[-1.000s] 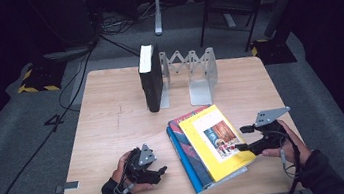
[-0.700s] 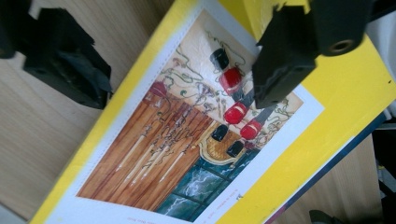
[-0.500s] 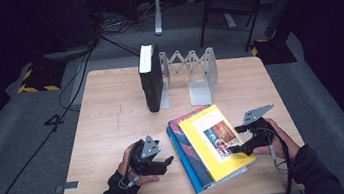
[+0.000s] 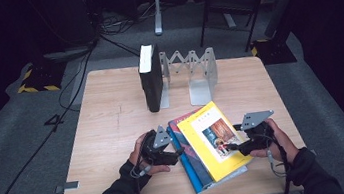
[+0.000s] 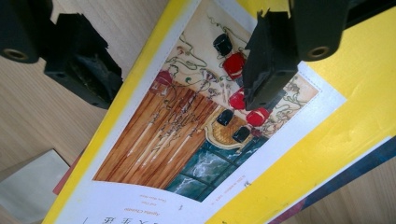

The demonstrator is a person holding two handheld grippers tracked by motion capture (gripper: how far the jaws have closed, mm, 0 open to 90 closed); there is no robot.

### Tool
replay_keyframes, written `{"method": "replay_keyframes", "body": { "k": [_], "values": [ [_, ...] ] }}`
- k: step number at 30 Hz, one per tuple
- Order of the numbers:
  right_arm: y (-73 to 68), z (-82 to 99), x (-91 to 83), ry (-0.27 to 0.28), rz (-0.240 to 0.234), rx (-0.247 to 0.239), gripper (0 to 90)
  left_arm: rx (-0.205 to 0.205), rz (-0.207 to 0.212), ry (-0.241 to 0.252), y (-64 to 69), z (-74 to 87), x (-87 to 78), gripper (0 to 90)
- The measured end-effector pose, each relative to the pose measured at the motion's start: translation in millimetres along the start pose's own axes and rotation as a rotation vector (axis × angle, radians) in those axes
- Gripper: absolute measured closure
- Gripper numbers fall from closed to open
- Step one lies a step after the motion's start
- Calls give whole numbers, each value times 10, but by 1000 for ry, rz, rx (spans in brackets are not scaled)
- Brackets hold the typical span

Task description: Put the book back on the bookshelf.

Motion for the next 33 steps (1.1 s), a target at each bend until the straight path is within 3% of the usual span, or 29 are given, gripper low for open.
{"method": "replay_keyframes", "body": {
  "k": [7, 11, 13, 15, 19, 24, 29, 31, 33],
  "values": [
    [106, 10, 41, 44, -77, 23, 318, -9, -41, -50, -82, 34, 104, 295],
    [136, -35, 95, 69, -104, 40, 432, -16, -47, -57, -115, 55, 124, 301],
    [136, -38, 97, 73, -104, 32, 457, -18, -63, -71, -142, 86, 129, 304],
    [142, -29, 83, 93, -119, 55, 491, -27, -81, -75, -159, 110, 135, 324],
    [63, -40, 93, 82, -147, 44, 481, -21, -93, -90, -182, 136, 150, 329],
    [15, -80, 144, 75, -171, 31, 408, -38, -117, -89, -253, 162, 165, 330],
    [96, -115, 266, 64, -215, 67, 325, -47, -113, -62, -364, 161, 204, 391],
    [129, -145, 327, 57, -217, 101, 325, -61, -107, -62, -394, 159, 208, 404],
    [118, -174, 353, 64, -196, 94, 331, -70, -114, -58, -419, 165, 212, 415]
  ]
}}
Point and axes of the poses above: each handheld gripper's, and its own axes: x roughly forward along the jaws, z roughly out of its underside, y roughly to its right, the point moved 2 cm from there along x, roughly forward along the jaws, and after that the axes turned 1 degree about y, right-handed, at the moved point
